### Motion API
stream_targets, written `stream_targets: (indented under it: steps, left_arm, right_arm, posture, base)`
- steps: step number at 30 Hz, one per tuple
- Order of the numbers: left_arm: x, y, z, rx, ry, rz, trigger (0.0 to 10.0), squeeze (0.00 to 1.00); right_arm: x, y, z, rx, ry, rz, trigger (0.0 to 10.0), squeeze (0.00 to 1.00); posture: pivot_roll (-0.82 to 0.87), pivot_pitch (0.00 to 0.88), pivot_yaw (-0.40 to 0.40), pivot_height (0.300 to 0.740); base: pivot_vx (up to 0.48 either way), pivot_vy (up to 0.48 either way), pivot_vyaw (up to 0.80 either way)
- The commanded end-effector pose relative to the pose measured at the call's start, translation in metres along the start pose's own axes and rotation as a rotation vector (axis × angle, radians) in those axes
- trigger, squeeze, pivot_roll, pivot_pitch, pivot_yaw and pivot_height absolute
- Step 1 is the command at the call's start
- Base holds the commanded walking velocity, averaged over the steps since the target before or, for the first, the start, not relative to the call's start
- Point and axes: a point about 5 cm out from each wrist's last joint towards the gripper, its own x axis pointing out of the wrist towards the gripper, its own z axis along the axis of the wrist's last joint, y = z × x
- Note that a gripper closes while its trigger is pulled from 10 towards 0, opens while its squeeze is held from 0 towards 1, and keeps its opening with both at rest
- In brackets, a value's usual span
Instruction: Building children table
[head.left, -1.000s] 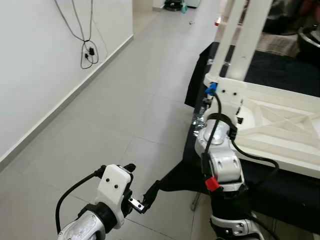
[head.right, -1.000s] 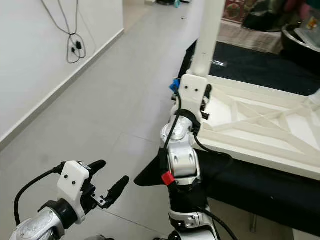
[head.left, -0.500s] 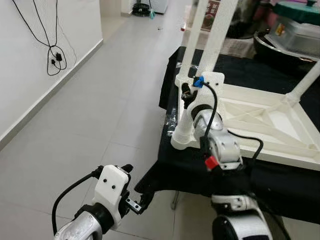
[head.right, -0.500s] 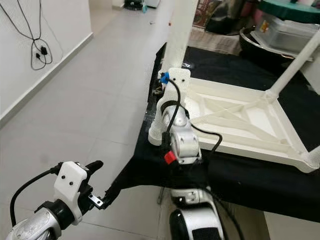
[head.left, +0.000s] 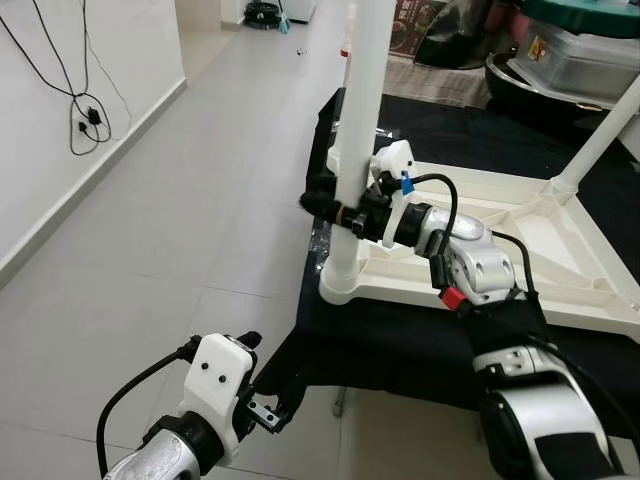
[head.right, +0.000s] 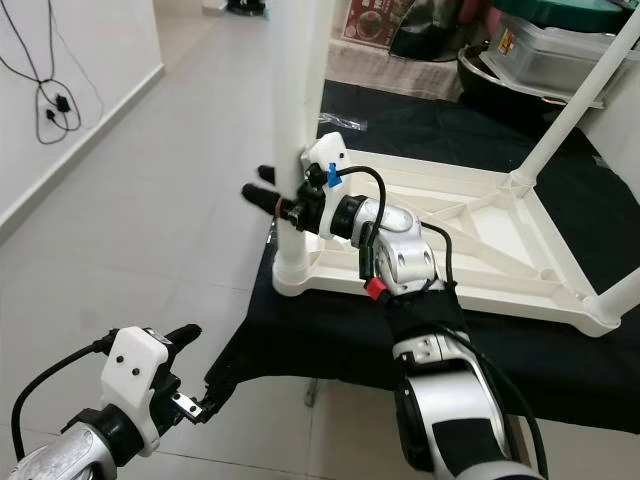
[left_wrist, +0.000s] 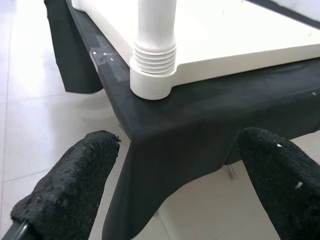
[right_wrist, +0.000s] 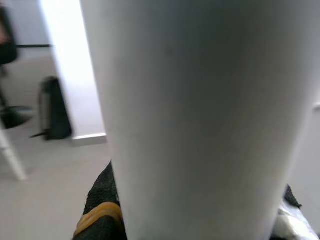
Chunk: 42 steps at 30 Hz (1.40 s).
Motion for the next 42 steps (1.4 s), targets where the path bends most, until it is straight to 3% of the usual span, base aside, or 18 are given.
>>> stream_targets:
  steps: [1,10,19,23,35,39,40,42]
  left_arm:
    - [-0.002,-0.003,0.0,-0.004,0.009,-0.005,10.0,0.0]
    - [-0.006,-0.004,0.001,-0.001,0.017,-0.003,10.0,0.0]
    - [-0.012,-0.005,0.003,0.003,0.028,-0.001,10.0,0.0]
    - [-0.013,-0.006,0.004,0.008,0.033,-0.012,10.0,0.0]
    - [-0.014,-0.008,0.004,0.011,0.039,-0.028,10.0,0.0]
    - [-0.015,-0.009,0.004,0.015,0.042,-0.024,10.0,0.0]
    - [-0.014,-0.009,0.004,0.015,0.042,-0.021,10.0,0.0]
    - [-0.014,-0.009,0.004,0.015,0.042,-0.021,10.0,0.0]
  right_arm:
    - [0.007,0.015,-0.044,0.175,0.088,0.123,10.0,0.0]
    - [0.003,0.01,-0.036,0.197,0.02,0.272,10.0,0.0]
    - [0.003,0.014,-0.032,0.098,0.056,0.444,10.0,0.0]
    - [0.01,0.02,-0.032,-0.006,0.137,0.519,10.0,0.0]
    - [0.021,0.02,-0.025,-0.048,0.156,0.549,10.0,0.0]
    - [0.023,0.017,-0.024,-0.005,0.083,0.498,10.0,0.0]
    - [0.018,0.014,-0.026,0.048,0.006,0.44,10.0,0.0]
    - [0.015,0.012,-0.028,0.074,-0.031,0.405,10.0,0.0]
  posture:
    - [0.16,0.205,-0.128,0.74]
    - [0.18,0.224,-0.132,0.74]
    - [0.22,0.214,-0.135,0.74]
    - [0.23,0.202,-0.131,0.74]
    - [0.24,0.191,-0.132,0.74]
    - [0.24,0.192,-0.135,0.74]
    - [0.23,0.187,-0.131,0.74]
    - [0.23,0.184,-0.131,0.74]
  base:
    - [0.0,0.0,0.0]
    - [0.0,0.0,0.0]
    - [0.0,0.0,0.0]
    - [0.0,0.0,0.0]
    - [0.0,0.0,0.0]
    - [0.0,0.0,0.0]
    - [0.0,0.0,0.0]
    - [0.0,0.0,0.0]
